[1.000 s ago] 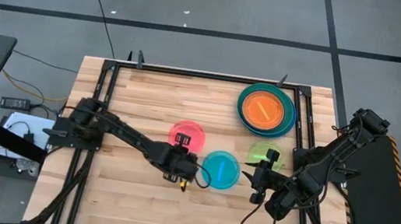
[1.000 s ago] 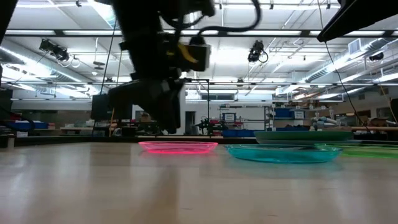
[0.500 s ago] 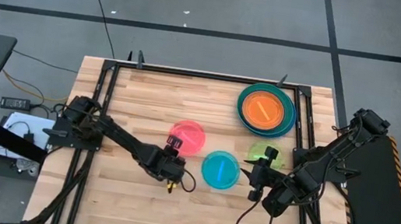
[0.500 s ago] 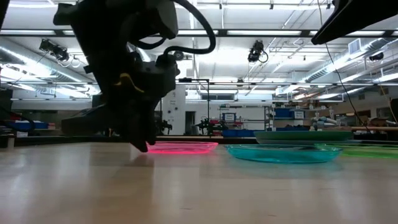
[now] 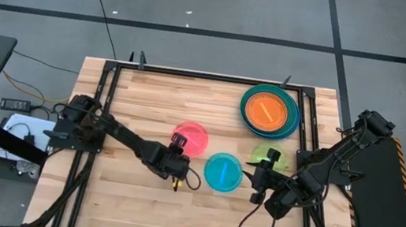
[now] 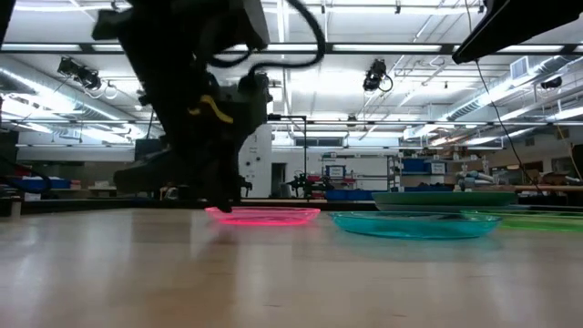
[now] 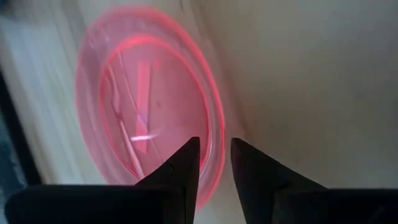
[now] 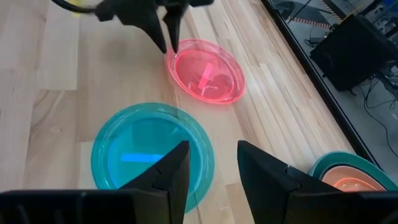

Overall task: Stack plastic plates
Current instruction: Stack the pink plate on top of the orange plate

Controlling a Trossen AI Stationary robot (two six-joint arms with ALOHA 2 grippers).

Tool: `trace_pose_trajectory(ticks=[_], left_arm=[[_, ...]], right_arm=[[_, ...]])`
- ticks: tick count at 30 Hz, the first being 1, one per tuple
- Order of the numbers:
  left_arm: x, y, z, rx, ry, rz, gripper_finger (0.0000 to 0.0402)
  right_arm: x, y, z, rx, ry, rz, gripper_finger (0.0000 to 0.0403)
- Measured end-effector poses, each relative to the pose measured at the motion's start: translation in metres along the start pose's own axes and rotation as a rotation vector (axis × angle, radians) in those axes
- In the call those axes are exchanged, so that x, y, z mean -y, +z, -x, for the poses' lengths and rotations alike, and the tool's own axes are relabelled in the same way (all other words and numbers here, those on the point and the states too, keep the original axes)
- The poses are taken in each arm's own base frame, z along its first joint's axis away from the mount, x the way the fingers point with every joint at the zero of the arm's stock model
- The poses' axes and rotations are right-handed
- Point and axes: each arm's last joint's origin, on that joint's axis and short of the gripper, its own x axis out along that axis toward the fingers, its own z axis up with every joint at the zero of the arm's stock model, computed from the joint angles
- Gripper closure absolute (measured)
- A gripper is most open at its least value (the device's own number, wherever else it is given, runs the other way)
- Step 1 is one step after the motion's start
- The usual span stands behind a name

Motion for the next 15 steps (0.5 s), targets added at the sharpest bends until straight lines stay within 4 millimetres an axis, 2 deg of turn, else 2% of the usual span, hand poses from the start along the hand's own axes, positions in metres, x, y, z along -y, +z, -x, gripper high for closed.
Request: trace_pose_trajectory(ticks=[7,15], left_arm=[[-0.01,-0.009,-0.013,-0.024,-0.057,-0.014,0.0316],[-0.009,-0.01,-0.015,-0.021,-0.065,-0.112,0.0392]], right_arm=[[0.0,0.001,-0.001,-0.008,0.014,0.004,0.0259],[0.002,0.002,-0.005,-0.024,0.01,-0.005,0.0259]])
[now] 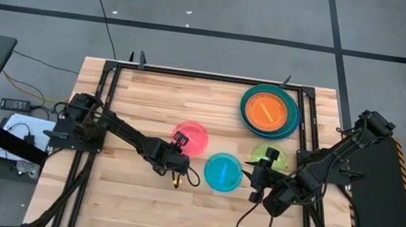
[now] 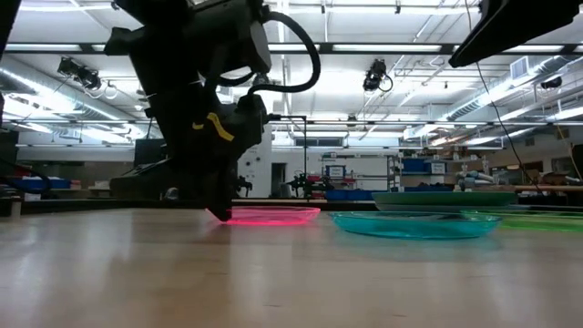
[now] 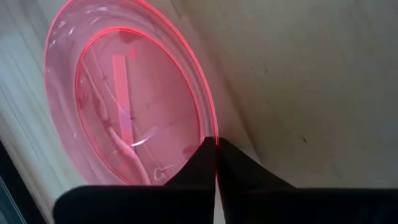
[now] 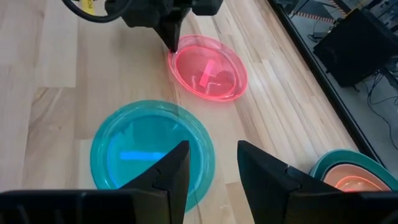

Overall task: Stack plastic plates
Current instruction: Stack the pink plate on top of the orange plate

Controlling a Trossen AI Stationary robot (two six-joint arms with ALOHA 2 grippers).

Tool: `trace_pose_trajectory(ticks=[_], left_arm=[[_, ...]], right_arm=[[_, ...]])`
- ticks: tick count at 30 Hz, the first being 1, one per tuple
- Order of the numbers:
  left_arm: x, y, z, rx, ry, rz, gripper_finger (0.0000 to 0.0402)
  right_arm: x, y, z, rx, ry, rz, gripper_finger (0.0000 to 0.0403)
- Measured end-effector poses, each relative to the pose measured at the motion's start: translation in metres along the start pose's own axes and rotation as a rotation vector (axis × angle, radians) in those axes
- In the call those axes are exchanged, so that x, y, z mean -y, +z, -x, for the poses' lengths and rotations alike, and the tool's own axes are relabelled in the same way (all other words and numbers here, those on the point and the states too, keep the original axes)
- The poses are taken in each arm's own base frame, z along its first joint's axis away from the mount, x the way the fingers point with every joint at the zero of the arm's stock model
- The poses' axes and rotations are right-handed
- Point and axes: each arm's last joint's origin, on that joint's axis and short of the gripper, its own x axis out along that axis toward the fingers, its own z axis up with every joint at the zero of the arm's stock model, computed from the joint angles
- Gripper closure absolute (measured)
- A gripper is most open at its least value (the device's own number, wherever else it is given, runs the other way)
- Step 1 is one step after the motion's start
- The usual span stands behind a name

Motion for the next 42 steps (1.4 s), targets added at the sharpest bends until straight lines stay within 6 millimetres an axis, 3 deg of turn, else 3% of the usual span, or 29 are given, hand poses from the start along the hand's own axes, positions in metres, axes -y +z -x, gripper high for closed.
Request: trace_pose_trajectory(ticks=[4,7,11,15,23,31,35,42], left_arm=[[0.004,0.002,0.005,-0.004,0.046,-0.014,0.0393],[0.001,0.006,0.021,0.027,0.09,-0.011,0.0396],[-0.011,0.007,0.043,0.105,0.12,0.025,0.0397],[-0.029,0.008,0.052,0.178,0.172,0.01,0.0397],[-0.069,0.009,0.033,0.277,0.242,-0.198,0.0398],[-0.125,-0.003,0.018,0.478,0.329,-0.263,0.0399],[-0.146,-0.014,0.003,0.472,0.383,-0.319,0.0399],[-0.188,-0.014,-0.018,0.542,0.315,-0.325,0.0399]], right_arm=[[0.0,0.0,-0.001,-0.012,0.008,0.009,0.0259],[0.0,0.0,-0.001,-0.011,0.008,0.04,0.0259],[0.001,0.002,-0.002,-0.007,0.001,0.069,0.0259],[0.004,0.009,-0.001,0.013,-0.023,0.067,0.0261],[0.011,0.02,-0.004,0.043,-0.087,0.014,0.0266],[0.015,0.022,-0.004,0.119,-0.211,-0.012,0.0267],[0.016,0.022,-0.003,0.147,-0.254,-0.018,0.0267],[0.02,0.022,-0.008,0.147,-0.282,-0.054,0.0267]])
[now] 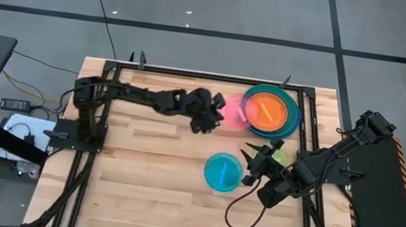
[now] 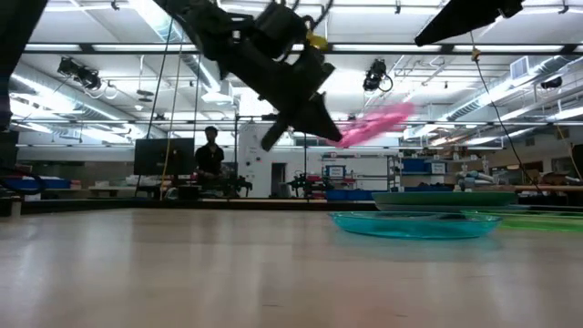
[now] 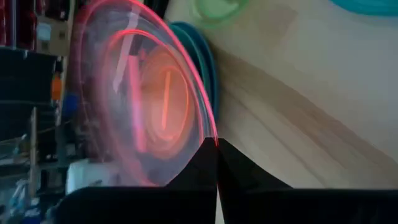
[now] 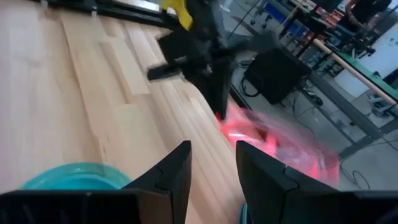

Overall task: Stack plastic plates
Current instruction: Stack the pink plate on top of the orange plate

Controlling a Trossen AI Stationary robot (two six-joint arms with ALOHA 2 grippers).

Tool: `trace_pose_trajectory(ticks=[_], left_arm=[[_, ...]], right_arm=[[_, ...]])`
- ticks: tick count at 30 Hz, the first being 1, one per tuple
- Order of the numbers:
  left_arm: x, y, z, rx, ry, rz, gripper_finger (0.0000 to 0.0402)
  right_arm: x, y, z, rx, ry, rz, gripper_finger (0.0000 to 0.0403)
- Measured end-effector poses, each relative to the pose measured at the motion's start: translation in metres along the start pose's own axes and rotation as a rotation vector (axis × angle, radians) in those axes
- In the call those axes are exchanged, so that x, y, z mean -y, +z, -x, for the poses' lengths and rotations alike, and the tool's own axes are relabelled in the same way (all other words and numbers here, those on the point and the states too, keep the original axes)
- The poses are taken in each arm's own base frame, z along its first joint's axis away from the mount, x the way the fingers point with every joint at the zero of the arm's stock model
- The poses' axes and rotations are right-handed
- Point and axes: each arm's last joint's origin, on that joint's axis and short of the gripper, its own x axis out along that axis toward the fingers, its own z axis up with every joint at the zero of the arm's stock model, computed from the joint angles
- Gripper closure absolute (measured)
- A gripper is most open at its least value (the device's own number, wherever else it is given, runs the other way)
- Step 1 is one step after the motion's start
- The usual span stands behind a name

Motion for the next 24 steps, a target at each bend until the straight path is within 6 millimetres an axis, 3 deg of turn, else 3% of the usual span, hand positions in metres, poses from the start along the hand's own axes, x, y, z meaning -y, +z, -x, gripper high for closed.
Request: trace_pose_trajectory(ticks=[8,15,19,24], left_arm=[[-0.022,-0.02,-0.05,-0.001,-0.077,-0.071,0.04],[-0.03,-0.036,-0.081,0.024,-0.138,-0.092,0.04],[-0.044,-0.033,-0.095,0.062,-0.096,-0.102,0.04],[-0.048,-0.033,-0.115,0.089,-0.088,-0.134,0.04]], right_arm=[[0.004,0.002,-0.005,0.019,-0.062,-0.001,0.0267],[0.008,0.005,-0.002,0.065,-0.121,0.006,0.0267],[0.009,0.005,-0.003,0.063,-0.13,0.014,0.0267],[0.009,0.005,-0.004,0.059,-0.126,0.013,0.0267]])
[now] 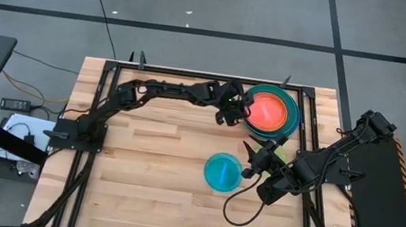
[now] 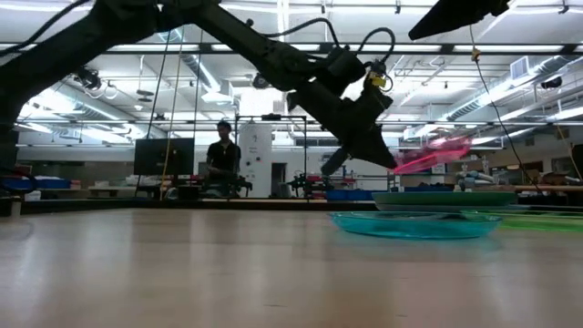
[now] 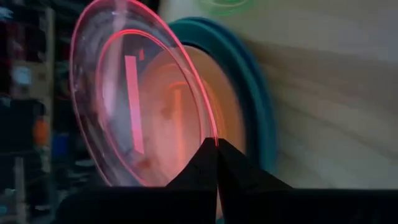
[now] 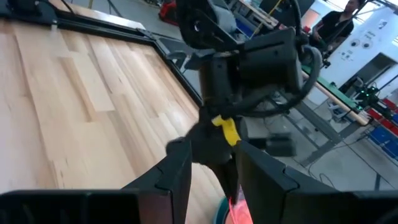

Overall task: Stack plastic plates
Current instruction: Stack the pink plate on top of the orange plate, then stack the light blue plate on top of the pink plate

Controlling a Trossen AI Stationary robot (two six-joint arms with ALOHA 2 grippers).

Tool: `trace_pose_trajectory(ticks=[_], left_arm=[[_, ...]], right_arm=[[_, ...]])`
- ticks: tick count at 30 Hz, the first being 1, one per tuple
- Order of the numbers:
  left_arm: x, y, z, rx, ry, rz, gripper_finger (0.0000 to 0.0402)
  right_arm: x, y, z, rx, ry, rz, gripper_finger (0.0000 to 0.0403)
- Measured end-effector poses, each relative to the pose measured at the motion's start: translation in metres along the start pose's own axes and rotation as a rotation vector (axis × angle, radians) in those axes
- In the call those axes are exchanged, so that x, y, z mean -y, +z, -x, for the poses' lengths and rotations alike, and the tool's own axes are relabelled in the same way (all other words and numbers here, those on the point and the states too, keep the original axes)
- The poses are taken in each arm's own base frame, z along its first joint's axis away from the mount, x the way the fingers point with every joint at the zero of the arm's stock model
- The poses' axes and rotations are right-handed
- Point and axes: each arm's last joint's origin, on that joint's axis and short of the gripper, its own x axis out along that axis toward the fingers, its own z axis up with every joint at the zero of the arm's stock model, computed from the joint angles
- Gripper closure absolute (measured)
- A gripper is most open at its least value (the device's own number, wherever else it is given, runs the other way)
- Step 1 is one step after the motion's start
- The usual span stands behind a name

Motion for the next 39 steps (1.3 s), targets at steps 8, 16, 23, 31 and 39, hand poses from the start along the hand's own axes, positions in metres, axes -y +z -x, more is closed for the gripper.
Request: trace_pose_trajectory(ticks=[8,16,23,31,39], left_arm=[[0.002,-0.01,-0.022,0.038,0.047,-0.027,0.0381],[0.002,-0.009,-0.026,0.047,0.074,0.024,0.0295],[-0.003,0.0,-0.01,0.037,-0.002,0.131,0.0234],[-0.002,0.049,0.031,-0.116,-0.241,0.214,0.0233],[0.016,0.091,0.039,-0.153,-0.395,0.205,0.0258]], right_arm=[[-0.001,0.001,0.0,-0.007,0.022,-0.018,0.0267],[-0.002,0.001,0.001,-0.015,0.038,-0.027,0.0267],[-0.003,0.0,0.004,-0.017,0.06,0.002,0.0267],[0.006,0.005,0.02,-0.036,0.226,0.052,0.0267],[0.017,0.008,0.032,-0.135,0.547,0.053,0.0267]])
